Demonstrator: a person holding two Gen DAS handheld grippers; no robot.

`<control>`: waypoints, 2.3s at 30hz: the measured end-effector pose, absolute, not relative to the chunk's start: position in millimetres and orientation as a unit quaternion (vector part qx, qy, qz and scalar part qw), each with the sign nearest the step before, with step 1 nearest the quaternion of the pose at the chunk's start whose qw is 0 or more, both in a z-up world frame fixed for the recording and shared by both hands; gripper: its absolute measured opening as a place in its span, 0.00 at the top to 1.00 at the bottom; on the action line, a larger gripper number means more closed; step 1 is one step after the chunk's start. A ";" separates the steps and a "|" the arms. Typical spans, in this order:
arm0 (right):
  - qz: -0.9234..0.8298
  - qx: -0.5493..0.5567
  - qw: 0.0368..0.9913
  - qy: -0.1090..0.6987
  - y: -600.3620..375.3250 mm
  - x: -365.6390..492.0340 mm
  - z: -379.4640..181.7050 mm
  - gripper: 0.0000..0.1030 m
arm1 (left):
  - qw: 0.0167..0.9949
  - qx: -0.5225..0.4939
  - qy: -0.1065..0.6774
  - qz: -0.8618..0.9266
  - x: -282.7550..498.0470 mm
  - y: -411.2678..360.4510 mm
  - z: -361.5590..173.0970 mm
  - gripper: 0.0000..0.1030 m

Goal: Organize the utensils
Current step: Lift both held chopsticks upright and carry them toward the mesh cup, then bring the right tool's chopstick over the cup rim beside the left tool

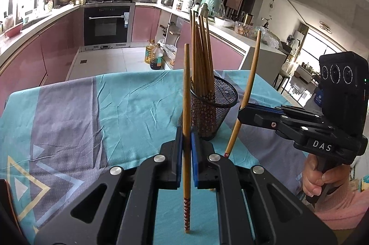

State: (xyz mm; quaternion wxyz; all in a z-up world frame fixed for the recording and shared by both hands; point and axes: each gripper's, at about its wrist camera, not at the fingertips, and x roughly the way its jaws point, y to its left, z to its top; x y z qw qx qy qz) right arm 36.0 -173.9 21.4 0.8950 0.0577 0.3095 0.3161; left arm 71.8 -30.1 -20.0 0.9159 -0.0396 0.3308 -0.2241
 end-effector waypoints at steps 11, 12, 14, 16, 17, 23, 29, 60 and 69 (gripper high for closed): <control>0.312 0.058 0.900 0.298 -179.6 32.0 30.0 0.95 | 0.919 -0.040 0.317 -0.230 70.6 -34.1 -11.3 0.93; 0.311 0.059 0.901 0.297 -180.4 32.1 31.2 0.95 | 0.919 -0.040 0.316 -0.231 70.6 -34.3 -10.6 0.93; 0.310 0.059 0.902 0.294 -181.8 32.4 33.2 0.95 | 0.920 -0.039 0.314 -0.231 72.0 -34.6 -9.4 0.93; 0.309 0.058 0.904 0.291 -182.4 32.4 35.9 0.95 | 0.920 -0.039 0.312 -0.232 73.6 -34.9 -8.2 0.93; 0.309 0.058 0.904 0.290 -183.0 32.7 36.6 0.95 | 0.921 -0.039 0.311 -0.233 73.5 -35.1 -7.4 0.93; 0.305 0.057 0.907 0.283 -185.8 32.6 42.5 0.95 | 0.923 -0.037 0.303 -0.236 72.2 -36.8 -1.8 0.93; 0.303 0.055 0.909 0.280 -187.6 34.2 48.0 0.95 | 0.924 -0.039 0.296 -0.240 74.6 -37.4 5.4 0.93; 0.292 0.046 0.919 0.260 -193.6 39.3 73.2 0.95 | 0.925 -0.031 0.274 -0.262 75.4 -37.6 30.5 0.93; 0.291 0.044 0.922 0.252 -194.8 44.1 79.6 0.95 | 0.924 -0.028 0.270 -0.270 77.1 -41.7 39.9 0.93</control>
